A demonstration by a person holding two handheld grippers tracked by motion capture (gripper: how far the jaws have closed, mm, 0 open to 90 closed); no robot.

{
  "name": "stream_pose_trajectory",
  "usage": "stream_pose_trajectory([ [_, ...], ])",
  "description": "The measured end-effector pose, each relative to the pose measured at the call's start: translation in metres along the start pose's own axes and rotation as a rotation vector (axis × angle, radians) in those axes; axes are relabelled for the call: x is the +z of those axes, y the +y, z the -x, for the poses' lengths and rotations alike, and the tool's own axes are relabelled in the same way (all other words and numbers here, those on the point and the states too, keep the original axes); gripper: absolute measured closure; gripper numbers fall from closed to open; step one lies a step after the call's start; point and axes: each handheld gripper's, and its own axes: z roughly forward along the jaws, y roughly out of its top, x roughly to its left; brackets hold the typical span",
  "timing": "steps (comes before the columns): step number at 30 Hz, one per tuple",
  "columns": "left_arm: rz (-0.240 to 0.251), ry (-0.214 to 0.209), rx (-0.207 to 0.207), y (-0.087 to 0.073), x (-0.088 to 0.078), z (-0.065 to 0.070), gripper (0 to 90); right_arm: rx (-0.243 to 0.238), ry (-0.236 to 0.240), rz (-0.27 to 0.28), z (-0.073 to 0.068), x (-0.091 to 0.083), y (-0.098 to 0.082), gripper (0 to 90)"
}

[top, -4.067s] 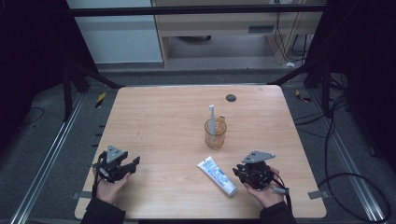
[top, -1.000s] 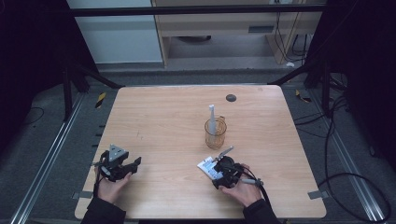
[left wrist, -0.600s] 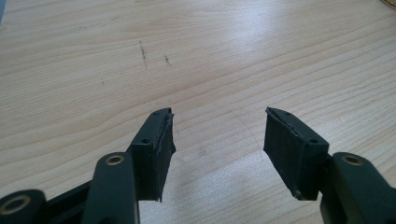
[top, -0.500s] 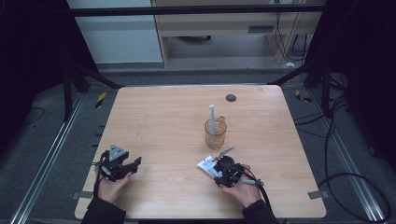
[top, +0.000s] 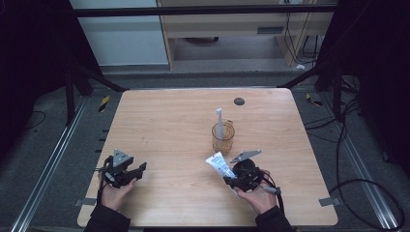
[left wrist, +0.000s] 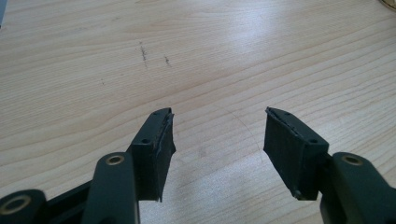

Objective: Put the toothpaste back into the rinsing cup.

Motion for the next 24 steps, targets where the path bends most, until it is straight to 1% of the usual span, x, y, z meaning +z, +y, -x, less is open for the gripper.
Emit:
stream_pose_trajectory([
  [2,0.003,0.002,0.002,0.0,-0.001,0.0,41.9,0.001,-0.014,0.032,0.004,-0.006,-0.002,68.0],
  [7,0.007,0.005,0.001,0.0,-0.001,0.0,41.9,0.028,-0.043,0.115,0.013,-0.02,-0.004,68.1],
  [8,0.007,0.006,0.001,0.0,-0.001,0.0,41.9,0.033,-0.047,0.137,0.014,-0.023,-0.004,68.2],
  [12,0.009,0.007,0.001,0.0,-0.001,0.0,41.9,0.049,-0.061,0.193,0.017,-0.032,-0.004,68.2],
  [14,0.012,0.001,-0.011,0.0,-0.001,0.0,41.9,0.058,-0.066,0.229,0.019,-0.036,-0.004,68.2],
  [16,0.006,-0.003,-0.012,0.001,0.0,0.0,42.0,0.069,-0.07,0.262,0.021,-0.042,-0.004,68.2],
  [18,0.004,0.0,-0.004,0.0,0.0,0.001,42.0,0.073,-0.082,0.29,0.022,-0.046,-0.004,68.2],
  [20,0.014,0.001,-0.008,0.001,-0.001,0.001,42.0,0.082,-0.091,0.306,0.024,-0.05,-0.004,68.2],
  [24,0.007,0.001,-0.006,0.001,0.0,0.001,41.9,0.095,-0.11,0.349,0.03,-0.055,0.0,68.1],
])
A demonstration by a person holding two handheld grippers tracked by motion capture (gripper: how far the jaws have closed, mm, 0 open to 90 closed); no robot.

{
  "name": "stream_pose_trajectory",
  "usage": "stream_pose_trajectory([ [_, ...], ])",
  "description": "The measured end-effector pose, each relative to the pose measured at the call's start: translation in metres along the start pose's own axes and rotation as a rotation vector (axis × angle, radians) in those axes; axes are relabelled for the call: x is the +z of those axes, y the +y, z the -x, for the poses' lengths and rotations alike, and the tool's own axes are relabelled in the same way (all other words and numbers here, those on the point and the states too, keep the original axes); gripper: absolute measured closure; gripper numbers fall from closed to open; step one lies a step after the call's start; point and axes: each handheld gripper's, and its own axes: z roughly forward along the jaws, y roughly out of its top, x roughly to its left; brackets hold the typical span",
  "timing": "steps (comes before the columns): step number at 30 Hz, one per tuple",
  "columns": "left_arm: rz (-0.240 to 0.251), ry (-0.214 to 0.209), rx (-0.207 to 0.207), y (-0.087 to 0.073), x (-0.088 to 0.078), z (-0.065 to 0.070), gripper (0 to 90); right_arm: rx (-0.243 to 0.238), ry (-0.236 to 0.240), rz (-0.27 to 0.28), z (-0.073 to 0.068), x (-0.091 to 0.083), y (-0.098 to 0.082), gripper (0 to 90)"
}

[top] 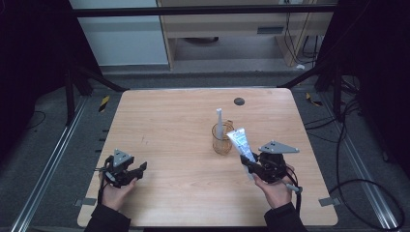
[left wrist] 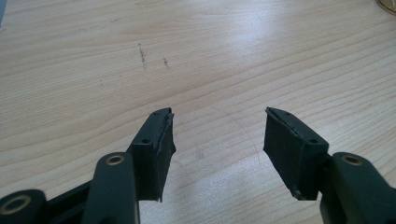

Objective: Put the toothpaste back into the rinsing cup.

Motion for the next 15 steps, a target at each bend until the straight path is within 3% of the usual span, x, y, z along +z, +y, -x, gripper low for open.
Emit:
stream_pose_trajectory([
  [7,0.013,0.013,-0.004,0.001,-0.002,-0.001,41.7,0.059,-0.038,0.083,0.016,0.007,0.008,68.1],
  [15,0.011,0.012,-0.001,0.001,-0.002,-0.001,41.6,0.098,-0.048,0.195,0.026,0.016,0.027,68.0],
])
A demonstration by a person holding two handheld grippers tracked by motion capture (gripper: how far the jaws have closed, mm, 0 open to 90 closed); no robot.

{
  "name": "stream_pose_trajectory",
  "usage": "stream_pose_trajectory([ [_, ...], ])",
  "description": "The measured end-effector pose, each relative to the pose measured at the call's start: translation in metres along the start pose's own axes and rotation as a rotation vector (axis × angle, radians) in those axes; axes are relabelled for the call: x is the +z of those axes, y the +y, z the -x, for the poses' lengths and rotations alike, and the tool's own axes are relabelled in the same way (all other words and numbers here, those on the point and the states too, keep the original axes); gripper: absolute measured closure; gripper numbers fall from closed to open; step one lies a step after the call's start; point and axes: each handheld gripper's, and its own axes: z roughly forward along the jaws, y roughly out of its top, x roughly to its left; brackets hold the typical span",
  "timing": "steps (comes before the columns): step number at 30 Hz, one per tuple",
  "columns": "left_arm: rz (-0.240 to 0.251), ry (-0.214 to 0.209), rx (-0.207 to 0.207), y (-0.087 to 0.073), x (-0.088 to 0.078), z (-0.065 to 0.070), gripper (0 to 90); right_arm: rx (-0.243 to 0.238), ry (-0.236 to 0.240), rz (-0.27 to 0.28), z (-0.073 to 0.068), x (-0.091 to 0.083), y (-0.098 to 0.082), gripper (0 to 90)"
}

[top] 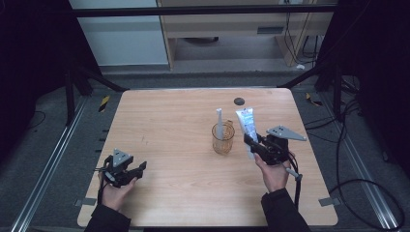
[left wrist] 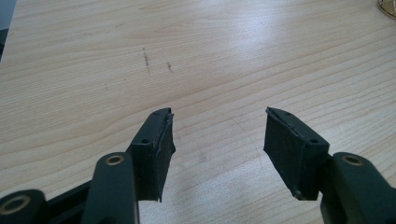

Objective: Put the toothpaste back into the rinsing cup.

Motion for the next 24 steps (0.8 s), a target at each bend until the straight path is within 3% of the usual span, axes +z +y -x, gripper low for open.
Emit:
stream_pose_trajectory([
  [7,0.003,0.002,-0.001,0.0,0.0,0.0,41.7,0.021,0.009,0.08,0.001,0.015,0.016,67.9],
  [14,0.004,0.002,-0.002,0.0,0.0,0.0,41.7,0.022,0.014,0.111,-0.002,0.034,0.024,67.8],
  [24,0.002,0.001,0.002,0.0,0.0,0.0,41.8,0.061,0.03,0.17,0.001,0.06,0.027,67.5],
])
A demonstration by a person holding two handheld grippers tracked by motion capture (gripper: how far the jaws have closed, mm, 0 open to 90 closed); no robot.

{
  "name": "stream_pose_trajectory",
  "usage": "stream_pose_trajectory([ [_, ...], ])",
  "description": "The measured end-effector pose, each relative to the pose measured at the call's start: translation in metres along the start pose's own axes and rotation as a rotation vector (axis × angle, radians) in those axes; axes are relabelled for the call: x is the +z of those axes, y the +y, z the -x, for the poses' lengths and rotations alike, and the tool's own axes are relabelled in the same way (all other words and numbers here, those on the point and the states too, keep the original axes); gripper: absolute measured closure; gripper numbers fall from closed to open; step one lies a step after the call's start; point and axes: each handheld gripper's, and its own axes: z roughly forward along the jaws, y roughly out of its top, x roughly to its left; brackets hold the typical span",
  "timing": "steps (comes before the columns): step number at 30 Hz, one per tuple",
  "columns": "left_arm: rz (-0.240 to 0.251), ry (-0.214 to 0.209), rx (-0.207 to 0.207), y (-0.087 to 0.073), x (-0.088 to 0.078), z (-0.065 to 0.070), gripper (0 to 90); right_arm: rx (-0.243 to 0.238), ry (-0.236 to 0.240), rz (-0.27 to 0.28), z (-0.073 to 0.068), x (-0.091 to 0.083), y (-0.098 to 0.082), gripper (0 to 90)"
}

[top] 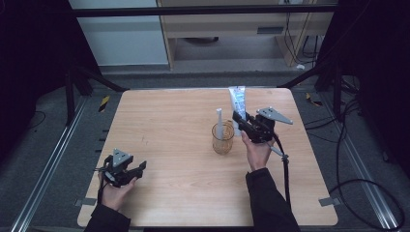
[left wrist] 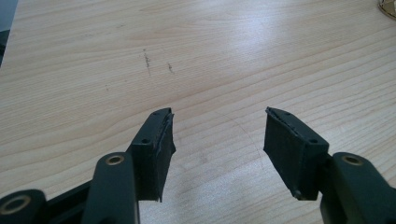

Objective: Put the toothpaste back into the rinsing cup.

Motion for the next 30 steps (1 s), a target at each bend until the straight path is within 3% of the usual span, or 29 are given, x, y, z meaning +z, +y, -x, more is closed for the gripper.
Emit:
stream_pose_trajectory([
  [19,0.002,0.001,0.0,0.0,0.0,-0.001,41.8,0.025,0.03,0.021,0.002,0.041,-0.01,67.3],
  [30,0.002,0.003,0.0,0.0,0.0,-0.001,41.8,0.01,0.014,-0.027,0.004,0.056,-0.02,67.1],
])
